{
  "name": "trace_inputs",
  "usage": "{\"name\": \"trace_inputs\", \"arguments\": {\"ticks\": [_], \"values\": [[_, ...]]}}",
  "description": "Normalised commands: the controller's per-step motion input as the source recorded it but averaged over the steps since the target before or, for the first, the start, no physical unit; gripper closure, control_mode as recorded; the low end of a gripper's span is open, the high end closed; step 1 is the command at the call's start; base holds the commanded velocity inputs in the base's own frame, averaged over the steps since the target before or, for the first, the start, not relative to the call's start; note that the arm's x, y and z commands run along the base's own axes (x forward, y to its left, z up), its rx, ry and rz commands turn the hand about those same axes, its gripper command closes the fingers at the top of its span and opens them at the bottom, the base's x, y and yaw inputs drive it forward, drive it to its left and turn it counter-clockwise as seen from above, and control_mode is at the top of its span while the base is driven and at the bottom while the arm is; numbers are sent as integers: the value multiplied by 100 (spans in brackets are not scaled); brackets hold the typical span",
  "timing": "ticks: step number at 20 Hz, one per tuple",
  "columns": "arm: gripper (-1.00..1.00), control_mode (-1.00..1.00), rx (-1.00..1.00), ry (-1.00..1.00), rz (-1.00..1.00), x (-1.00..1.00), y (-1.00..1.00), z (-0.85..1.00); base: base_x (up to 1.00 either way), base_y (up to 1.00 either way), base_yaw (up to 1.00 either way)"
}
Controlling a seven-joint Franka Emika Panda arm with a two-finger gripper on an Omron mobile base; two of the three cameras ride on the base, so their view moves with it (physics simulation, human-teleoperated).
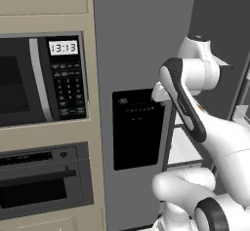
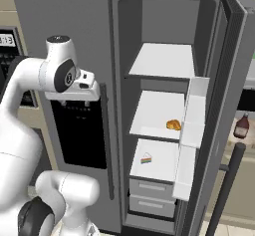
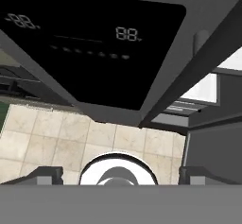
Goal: Place the mustard and ketchup from the counter to the top shelf of the fridge. If the existing items in the fridge are on the top shelf, move them to other shelves.
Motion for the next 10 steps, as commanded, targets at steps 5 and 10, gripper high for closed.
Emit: {"name": "trace_inputs", "arguments": {"ticks": [5, 10], "values": [[-100, -100, 0, 0, 2, -48, 0, 0, 0, 0, 0], [-100, 100, 0, -3, 5, -55, 0, 0, -14, 0, 2]]}}
